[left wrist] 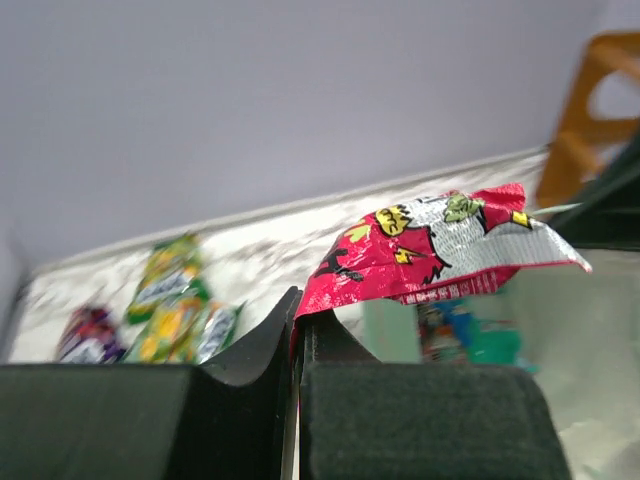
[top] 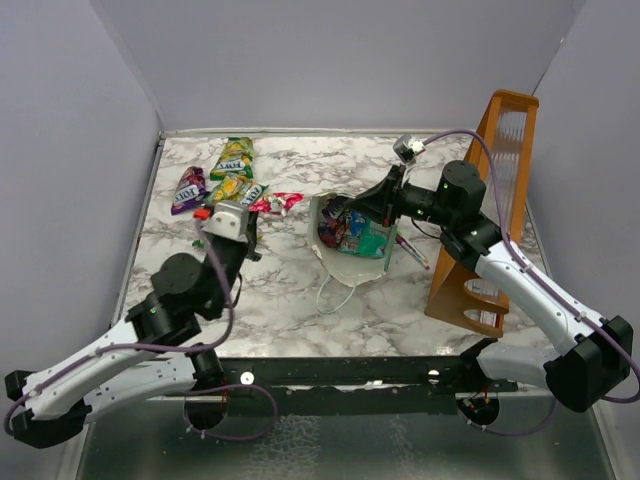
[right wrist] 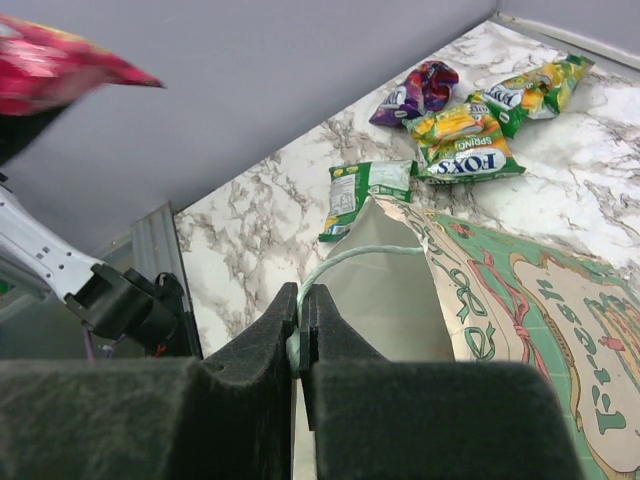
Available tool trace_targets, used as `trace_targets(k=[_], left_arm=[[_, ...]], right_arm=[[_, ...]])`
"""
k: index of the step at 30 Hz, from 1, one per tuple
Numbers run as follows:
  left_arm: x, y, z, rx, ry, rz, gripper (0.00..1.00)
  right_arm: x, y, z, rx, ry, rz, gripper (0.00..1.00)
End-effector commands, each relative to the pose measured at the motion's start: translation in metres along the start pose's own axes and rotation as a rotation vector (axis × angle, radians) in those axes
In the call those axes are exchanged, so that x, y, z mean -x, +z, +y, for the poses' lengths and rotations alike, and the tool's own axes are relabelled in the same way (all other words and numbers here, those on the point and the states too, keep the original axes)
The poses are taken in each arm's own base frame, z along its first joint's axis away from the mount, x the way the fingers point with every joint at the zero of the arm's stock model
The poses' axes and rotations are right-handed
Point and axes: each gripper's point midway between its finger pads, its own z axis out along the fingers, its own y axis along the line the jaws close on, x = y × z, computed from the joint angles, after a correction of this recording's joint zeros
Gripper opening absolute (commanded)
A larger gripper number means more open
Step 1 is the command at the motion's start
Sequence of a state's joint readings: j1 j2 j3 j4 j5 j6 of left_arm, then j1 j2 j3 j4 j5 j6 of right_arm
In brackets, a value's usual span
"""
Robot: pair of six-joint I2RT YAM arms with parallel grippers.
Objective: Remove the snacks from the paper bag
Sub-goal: Place the snack at the center of the board.
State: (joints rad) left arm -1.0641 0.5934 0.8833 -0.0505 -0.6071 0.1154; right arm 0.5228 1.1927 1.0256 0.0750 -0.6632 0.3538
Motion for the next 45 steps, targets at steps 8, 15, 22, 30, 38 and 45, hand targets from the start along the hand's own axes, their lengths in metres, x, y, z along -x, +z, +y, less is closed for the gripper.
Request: trace_targets(k=[8,15,22,30,38,45], left_arm=[[-0.179,-0.013,0.076,0.647,0.079,0.381,0.0],[-0.26,-0.056,0.122,0.92,0.038,0.584,0.0],[-0.284,-0.059,0.127,1.072,-0.177,0.641,0.0],[-0.321,-0.072,0.13,1.187,-0.306,0.686,0.0],[-0.336,-0.094,0.121,1.251,-0.393,0.758,0.41],[-0.271,-0.045,0.101,0.908,-0.566,0.564,0.8]], right_arm=[[0.004,-0.003,0.003,-0.008,-0.014,-0.014,0.01],[0.004,-0.004,0.005,-0.005,-0.015,-0.011,0.01],[0.005,-0.003,0.009,0.018,-0.008,-0.012,0.01],[0.009,-0.006,0.01,0.008,-0.018,-0.019,0.01],[0.007,-0.006,0.012,0.019,-0.016,-0.019,0.01],[0.004,-0.006,0.009,0.009,-0.022,-0.012,0.01]])
